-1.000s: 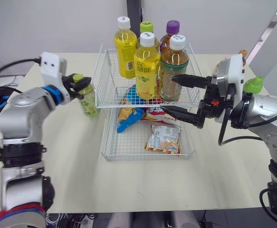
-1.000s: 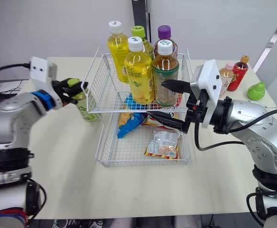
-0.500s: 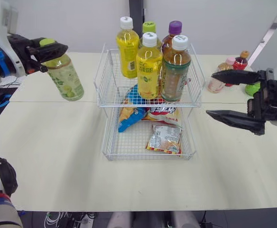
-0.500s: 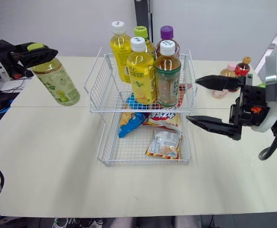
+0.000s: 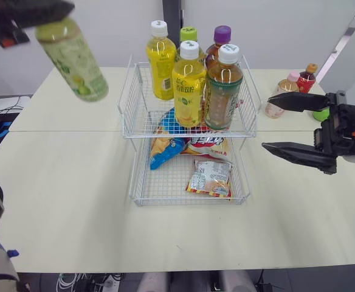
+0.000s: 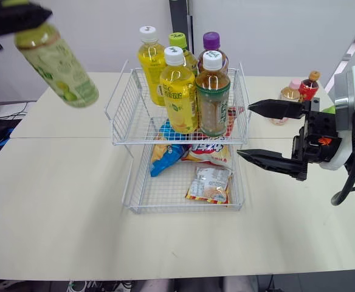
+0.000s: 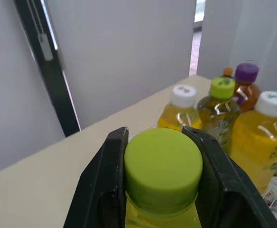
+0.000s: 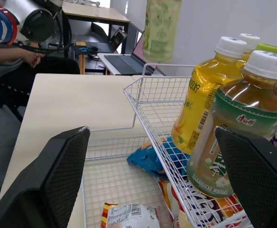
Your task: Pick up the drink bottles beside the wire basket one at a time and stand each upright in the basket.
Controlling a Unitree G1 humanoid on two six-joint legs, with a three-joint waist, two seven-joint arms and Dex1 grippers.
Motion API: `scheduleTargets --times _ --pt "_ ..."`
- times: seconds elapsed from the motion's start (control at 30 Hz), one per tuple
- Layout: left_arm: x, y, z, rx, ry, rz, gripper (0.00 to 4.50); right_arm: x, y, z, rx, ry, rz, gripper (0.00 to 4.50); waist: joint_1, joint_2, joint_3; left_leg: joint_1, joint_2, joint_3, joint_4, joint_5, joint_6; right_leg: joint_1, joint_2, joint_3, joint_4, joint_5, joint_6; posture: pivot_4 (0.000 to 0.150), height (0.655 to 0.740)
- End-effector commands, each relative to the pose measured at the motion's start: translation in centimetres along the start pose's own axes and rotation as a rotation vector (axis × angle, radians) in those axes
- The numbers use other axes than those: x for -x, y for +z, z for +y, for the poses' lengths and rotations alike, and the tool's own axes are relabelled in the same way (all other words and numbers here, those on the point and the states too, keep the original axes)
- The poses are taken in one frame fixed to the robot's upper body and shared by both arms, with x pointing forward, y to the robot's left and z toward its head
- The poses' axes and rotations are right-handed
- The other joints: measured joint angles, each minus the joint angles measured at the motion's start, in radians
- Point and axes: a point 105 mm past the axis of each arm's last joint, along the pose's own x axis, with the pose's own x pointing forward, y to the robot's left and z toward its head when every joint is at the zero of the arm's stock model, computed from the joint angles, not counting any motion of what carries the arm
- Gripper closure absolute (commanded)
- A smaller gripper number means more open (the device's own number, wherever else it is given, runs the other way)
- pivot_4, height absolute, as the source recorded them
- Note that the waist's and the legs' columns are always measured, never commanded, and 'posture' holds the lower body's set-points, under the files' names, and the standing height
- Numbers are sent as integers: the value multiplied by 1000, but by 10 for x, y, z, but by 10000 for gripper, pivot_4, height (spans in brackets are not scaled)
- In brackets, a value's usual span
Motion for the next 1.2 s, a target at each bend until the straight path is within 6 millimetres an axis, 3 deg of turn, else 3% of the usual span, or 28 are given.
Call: scheduleTargets --times 0.03,0.23,0.37,0.57,0.83,1.2 --pt "-3 26 -13 -46 -78 -34 31209 -1 9 -2 54 -20 -25 0 1 0 0 0 0 0 0 0 0 0 0 0 0 0 0 1500 7400" --pt "-36 35 -32 -69 -224 -8 31209 -5 7 -5 63 -38 -35 0 2 0 0 0 0 0 0 0 0 0 0 0 0 0 0 1500 7400" --pt "-57 23 -36 -71 -271 4 31209 -5 7 -5 67 -48 -42 0 -1 0 0 0 0 0 0 0 0 -1 0 1 0 0 0 1500 7400" --pt "-75 3 -36 -52 -295 20 31209 -4 10 -10 81 -77 -52 0 -14 0 0 0 1 1 0 0 0 -2 0 1 1 0 0 1500 7400" --pt "-89 -23 -37 -2 -303 23 31209 -5 9 -11 87 -86 -49 0 -11 0 0 -1 0 0 0 0 0 -2 0 1 0 0 0 1500 7400" --pt "-101 -44 -48 -11 -318 50 31209 -4 10 -14 108 -115 -53 0 -11 0 0 -1 0 0 0 0 0 -2 0 1 1 0 0 1500 7400"
